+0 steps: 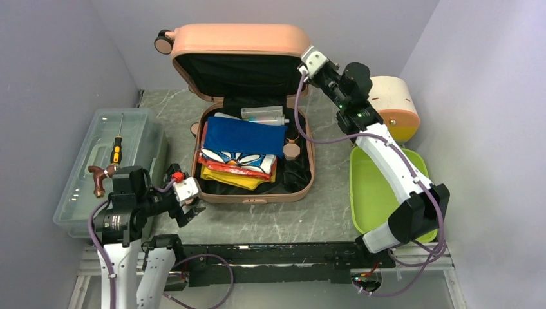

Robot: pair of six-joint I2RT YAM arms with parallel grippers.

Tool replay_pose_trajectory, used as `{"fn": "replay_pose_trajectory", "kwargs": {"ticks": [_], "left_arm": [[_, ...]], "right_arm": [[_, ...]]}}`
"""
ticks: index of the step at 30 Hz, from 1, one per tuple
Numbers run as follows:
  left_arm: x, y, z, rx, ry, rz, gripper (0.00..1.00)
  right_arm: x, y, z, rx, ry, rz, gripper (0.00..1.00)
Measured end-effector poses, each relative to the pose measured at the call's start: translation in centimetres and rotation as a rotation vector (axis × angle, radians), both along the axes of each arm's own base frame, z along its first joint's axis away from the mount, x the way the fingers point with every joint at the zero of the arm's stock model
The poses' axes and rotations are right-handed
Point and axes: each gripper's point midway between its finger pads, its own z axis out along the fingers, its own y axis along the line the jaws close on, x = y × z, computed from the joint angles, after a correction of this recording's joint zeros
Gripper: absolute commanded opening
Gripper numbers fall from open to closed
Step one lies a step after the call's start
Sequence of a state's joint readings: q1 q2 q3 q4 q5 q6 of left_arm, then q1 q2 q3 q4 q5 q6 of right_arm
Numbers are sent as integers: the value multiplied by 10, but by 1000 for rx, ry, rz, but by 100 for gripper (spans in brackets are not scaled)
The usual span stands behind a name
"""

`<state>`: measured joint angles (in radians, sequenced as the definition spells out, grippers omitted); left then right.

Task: Open, take out, and arrange the luggage
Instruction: Open the luggage at the center of the board.

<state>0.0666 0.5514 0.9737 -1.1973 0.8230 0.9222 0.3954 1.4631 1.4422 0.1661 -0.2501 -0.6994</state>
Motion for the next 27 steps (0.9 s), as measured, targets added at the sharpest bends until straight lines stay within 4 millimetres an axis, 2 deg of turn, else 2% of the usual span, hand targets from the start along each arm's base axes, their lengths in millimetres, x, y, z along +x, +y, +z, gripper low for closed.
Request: {"fn": "replay_pose_trajectory", "kwargs": {"ticks": [3,7,16,27], "left_arm": [[-5,-4,-11,-26,37,-17,99],[-9,-7,-14,-51,50,-31,99],[-21,-15,-9,-100,24,-71,99],[-23,-13,-10,-99,15,-67,99]], "right_arm": [[14,0,6,10,-7,-33,9],[33,-1,12,28,-11,-77,0],[70,-3,19,50,-24,-160,0],[122,-7,19,48,-105,-280,1]]}}
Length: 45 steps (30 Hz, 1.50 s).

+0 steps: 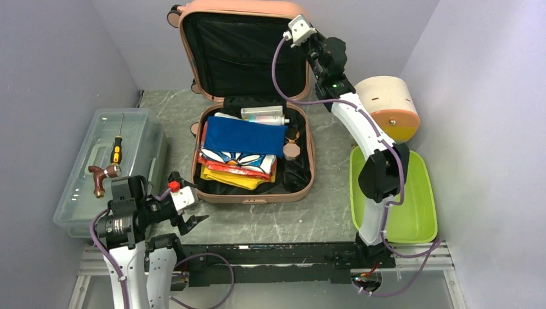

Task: Open, take out, and arrange the luggage
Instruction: Open the luggage at the center of the board.

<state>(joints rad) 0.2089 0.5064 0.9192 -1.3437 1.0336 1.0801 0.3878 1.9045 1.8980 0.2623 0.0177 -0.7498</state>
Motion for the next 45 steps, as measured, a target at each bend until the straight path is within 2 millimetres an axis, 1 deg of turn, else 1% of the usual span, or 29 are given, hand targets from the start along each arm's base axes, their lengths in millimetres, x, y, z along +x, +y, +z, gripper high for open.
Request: {"fn": "replay_pose_trajectory", "kwargs": {"ticks": [5,7,9,13,14,16,17,18,19,20,23,25,28,30,33,34,35,37,39,42,44,45], "left_arm": [[0,2,-1,3,1,10,99],[1,2,-2,5,1,14,99],[0,3,-2,6,5,18,99],[1,4,-3,7,4,26,99],[1,4,-2,8,3,28,99],[2,5,-2,7,2,30,100],[2,5,-2,8,0,32,99],[2,5,-2,8,-1,33,100],[3,5,-2,9,-1,33,99],[3,6,-3,8,2,36,99],[4,7,-3,7,6,41,99],[5,7,-3,8,6,42,99],[5,7,-3,7,6,45,100],[5,7,-3,7,6,46,99],[5,8,-3,7,6,47,99],[5,8,-3,7,6,47,100],[5,8,-3,7,6,47,99],[5,8,-3,7,6,47,99],[5,8,-3,7,6,47,100],[5,8,-3,7,5,49,99],[5,8,-3,7,4,49,99],[5,8,-3,8,3,49,99]], "right_arm": [[19,-3,-2,-8,-29,-38,3],[26,-2,-3,-11,-39,-44,6],[31,-1,-3,-16,-51,-50,20],[40,0,-5,-37,-73,-62,40],[42,1,-8,-47,-73,-65,43],[49,2,-19,-67,-61,-73,45],[53,3,-28,-81,-45,-73,46],[59,5,-45,-102,-9,-72,47],[61,6,-53,-111,6,-71,50],[66,8,-66,-126,31,-70,51],[73,10,-100,-165,97,-67,52],[73,10,-111,-184,118,-68,53],[67,9,-114,-189,134,-59,58],[59,8,-117,-193,158,-50,60],[41,5,-119,-182,212,-23,76],[32,4,-115,-167,236,-11,83],[22,4,-111,-150,264,7,97],[-1,4,-99,-112,316,55,100],[-35,5,-81,-79,363,125,100],[-103,4,-60,-20,411,249,100],[-145,3,-58,0,426,329,100],[-166,4,-63,0,438,375,100]]}}
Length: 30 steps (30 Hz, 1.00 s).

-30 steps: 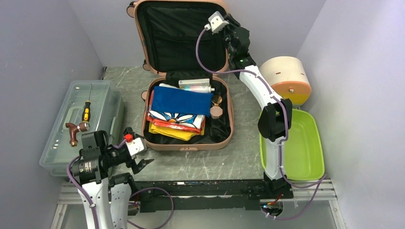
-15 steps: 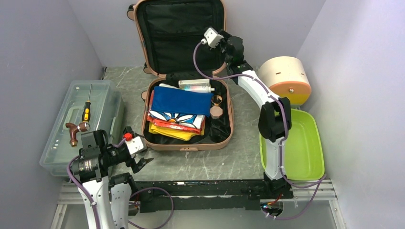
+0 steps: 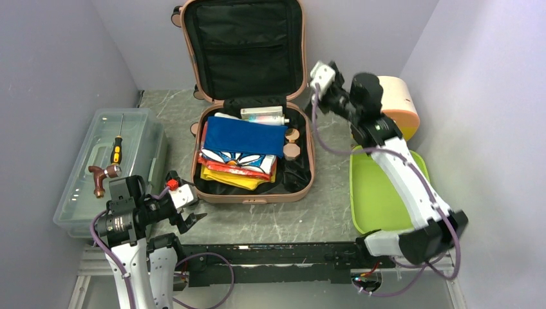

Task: Open, take out, and arrange the luggage
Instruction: Open the luggage at the center of the board, then adjust the makeup in the opened luggage.

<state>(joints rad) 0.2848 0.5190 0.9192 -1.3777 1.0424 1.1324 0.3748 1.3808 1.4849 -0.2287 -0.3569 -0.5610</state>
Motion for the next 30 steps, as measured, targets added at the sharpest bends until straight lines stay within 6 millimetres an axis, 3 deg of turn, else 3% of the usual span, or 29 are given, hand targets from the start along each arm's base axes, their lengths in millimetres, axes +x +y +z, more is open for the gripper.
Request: {"fn": "replay_pose_trajectory", "kwargs": {"ticks": [3,6,10,13,16,22,30], "left_arm": [[1,0,0,-3,2,3,100],[0,0,-1,-5,6,6,100],[-2,0,-1,-1,-7,6,99],[-3,-1,-1,3,-19,6,99],[-3,0,0,9,-33,10,100],[-2,3,1,13,-44,33,99],[1,4,2,4,-42,52,100]], "right_arm": [[-51,9,-30,-12,48,152,100],[-82,24,-82,-47,132,268,100],[-104,33,-165,-90,298,333,100],[-106,29,-201,-98,383,318,100],[-92,22,-205,-51,412,278,100],[-60,-9,-191,68,411,147,100],[-58,-12,-191,136,470,132,100]]}}
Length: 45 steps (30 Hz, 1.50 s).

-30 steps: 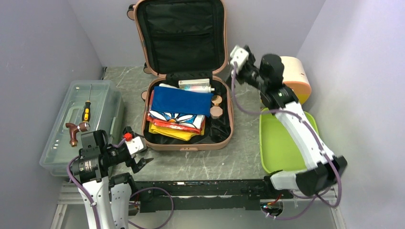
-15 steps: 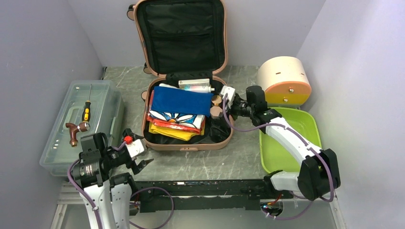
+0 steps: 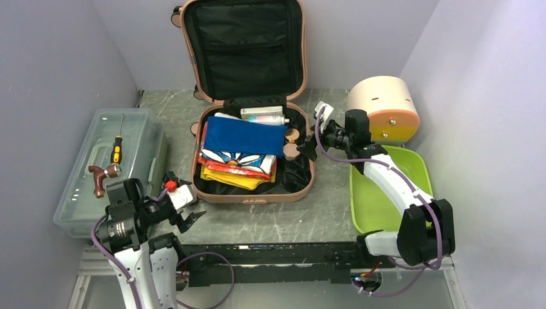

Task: Open, take out, and arrange the luggage
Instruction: Adjust the makeup in the opened luggage.

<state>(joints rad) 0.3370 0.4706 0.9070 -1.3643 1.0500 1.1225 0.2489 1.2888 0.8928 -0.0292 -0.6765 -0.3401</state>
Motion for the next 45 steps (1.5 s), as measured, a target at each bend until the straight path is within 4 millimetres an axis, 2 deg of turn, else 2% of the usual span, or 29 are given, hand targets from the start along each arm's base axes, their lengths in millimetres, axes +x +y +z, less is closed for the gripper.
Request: {"fn": "replay_pose_trajectory", "kwargs": {"ticks": [3,6,9,11,13,15,16,17,21,23,27,29,34,36,38,41,45], "left_arm": [[7,2,2,-11,5,11,99],[23,7,12,-28,27,15,100],[53,14,36,-61,46,5,100],[84,19,55,-81,57,-16,99],[116,14,62,-65,82,-56,99],[147,-10,50,8,114,-135,99],[156,-23,41,36,129,-166,99],[166,-42,24,95,159,-206,100],[188,-94,-33,278,237,-300,100],[189,-119,-47,341,236,-350,99],[205,-165,-58,437,159,-390,99],[213,-197,-60,464,103,-411,99],[223,-256,-74,507,23,-438,95],[229,-270,-86,539,10,-435,94],[234,-275,-102,576,13,-423,94],[242,-269,-128,651,31,-386,94],[249,-259,-140,708,29,-352,94]], "right_arm": [[2,0,-2,-8,29,-1,100],[5,-5,3,-27,53,-29,100],[17,-15,21,-35,67,-78,100],[30,-26,34,-30,66,-122,100],[40,-41,40,-26,73,-169,100],[42,-54,34,-28,103,-205,100],[43,-59,31,-31,117,-218,100],[44,-63,27,-34,132,-229,100],[41,-67,15,-50,170,-225,100],[39,-67,15,-52,162,-210,100],[32,-67,12,-60,140,-187,100],[29,-69,11,-59,136,-183,100],[32,-80,15,-47,112,-211,100],[32,-87,17,-34,99,-235,100],[33,-97,22,-15,83,-272,100],[35,-110,31,10,58,-319,100],[37,-118,41,41,35,-339,100]]}}
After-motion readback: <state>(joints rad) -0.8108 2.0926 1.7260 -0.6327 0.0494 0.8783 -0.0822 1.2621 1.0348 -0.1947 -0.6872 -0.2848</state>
